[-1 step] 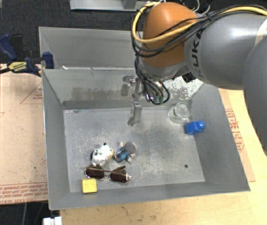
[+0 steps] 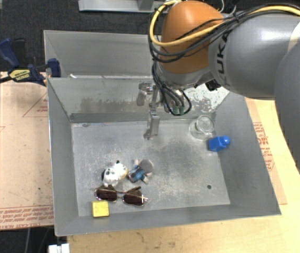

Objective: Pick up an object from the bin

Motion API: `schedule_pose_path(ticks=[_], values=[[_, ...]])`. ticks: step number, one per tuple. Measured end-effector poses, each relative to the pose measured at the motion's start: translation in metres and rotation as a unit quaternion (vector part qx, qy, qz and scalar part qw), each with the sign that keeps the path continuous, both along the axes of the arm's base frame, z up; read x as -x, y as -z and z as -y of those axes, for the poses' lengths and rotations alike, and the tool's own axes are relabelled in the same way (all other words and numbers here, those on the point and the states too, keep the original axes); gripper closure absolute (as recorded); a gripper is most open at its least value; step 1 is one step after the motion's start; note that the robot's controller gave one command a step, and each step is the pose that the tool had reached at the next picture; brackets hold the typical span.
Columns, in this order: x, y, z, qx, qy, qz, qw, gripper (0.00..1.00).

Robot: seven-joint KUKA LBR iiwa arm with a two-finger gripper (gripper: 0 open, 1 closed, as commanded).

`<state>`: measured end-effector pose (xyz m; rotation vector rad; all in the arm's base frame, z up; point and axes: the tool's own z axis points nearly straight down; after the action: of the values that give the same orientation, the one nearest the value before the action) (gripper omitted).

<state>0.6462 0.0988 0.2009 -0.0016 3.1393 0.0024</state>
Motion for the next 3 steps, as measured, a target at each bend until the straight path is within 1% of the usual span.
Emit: schedule_pose_path(ticks=[1, 2, 3], values=[[0.027, 0.052, -0.026, 0.000, -0.057, 0.0011, 0.9983, 0.00], [0.059, 0.066, -0.061, 0.000, -0.175, -0.0007, 0.9845, 0.00], [0.082, 0.053, -0.068, 0.000, -0.149, -0.0007, 0.9888, 0.00]])
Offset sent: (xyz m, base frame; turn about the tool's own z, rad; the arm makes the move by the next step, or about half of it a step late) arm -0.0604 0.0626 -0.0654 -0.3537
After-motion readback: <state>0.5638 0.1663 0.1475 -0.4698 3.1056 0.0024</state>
